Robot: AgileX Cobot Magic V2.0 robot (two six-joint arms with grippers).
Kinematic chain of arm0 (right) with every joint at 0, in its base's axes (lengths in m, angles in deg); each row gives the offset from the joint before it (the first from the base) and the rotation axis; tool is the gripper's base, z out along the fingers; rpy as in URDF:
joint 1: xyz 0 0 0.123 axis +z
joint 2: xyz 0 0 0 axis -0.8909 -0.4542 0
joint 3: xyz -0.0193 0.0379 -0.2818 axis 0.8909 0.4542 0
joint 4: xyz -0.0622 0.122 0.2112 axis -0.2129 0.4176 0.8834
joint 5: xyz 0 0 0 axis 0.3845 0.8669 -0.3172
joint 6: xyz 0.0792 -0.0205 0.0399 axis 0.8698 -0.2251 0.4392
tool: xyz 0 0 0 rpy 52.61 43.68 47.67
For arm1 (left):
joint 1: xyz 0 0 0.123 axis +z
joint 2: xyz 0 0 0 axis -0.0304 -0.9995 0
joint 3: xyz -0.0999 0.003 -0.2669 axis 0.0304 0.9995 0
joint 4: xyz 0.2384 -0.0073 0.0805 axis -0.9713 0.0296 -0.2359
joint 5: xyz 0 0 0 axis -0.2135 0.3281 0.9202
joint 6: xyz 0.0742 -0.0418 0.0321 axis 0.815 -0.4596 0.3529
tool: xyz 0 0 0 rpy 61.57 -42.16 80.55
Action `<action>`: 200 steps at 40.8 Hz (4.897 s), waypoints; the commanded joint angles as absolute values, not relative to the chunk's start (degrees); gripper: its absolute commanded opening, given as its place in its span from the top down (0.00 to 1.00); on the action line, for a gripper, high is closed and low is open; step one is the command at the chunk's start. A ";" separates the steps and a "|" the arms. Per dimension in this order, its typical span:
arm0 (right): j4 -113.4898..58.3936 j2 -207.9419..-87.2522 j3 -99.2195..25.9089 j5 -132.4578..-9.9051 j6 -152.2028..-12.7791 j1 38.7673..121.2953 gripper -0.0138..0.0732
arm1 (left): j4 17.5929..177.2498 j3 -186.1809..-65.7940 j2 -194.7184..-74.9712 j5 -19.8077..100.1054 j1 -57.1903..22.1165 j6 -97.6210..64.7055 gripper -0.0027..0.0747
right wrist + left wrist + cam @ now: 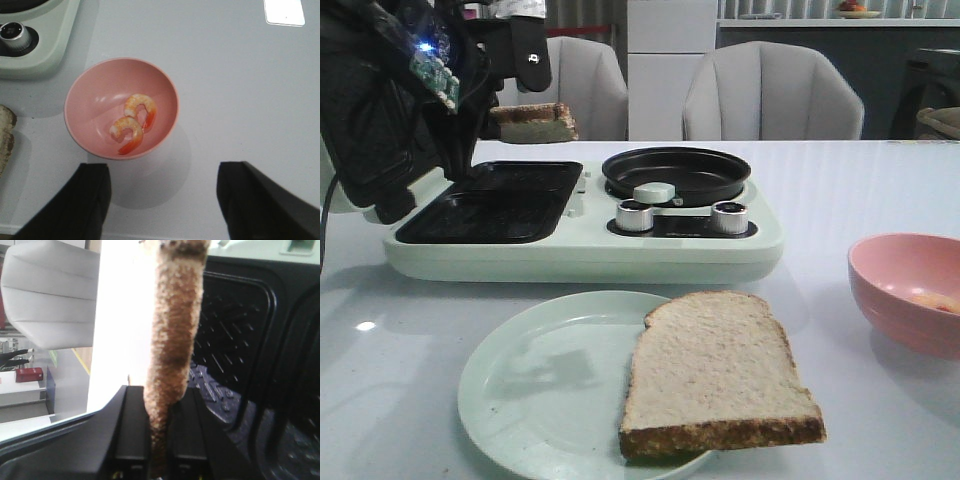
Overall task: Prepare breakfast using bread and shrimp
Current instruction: 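Lift the bread with the left gripper and lay it on the waffle plate, then withdraw the left gripper from the sandwich maker, then grasp the remaining bread slice on the plate with the right gripper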
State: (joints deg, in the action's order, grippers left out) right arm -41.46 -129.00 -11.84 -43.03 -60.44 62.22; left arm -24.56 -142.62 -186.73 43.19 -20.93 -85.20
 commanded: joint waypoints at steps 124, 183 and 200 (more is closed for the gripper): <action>-37.52 -129.04 -12.95 -44.15 -60.82 62.01 0.20 | 68.58 -117.57 -105.69 79.88 -50.33 -62.11 0.33; 32.29 -182.64 -15.00 -46.61 -109.15 75.66 0.23 | 68.44 -114.71 -105.81 75.18 -50.33 -62.11 0.33; 32.29 -181.58 -15.00 -45.80 -110.21 75.66 0.71 | 67.25 -114.71 -105.81 75.18 -50.33 -62.11 0.33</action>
State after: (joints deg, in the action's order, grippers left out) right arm 31.11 -184.34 -13.75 -47.84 -108.88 75.72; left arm 67.67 -113.27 -105.38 79.54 -49.90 -62.15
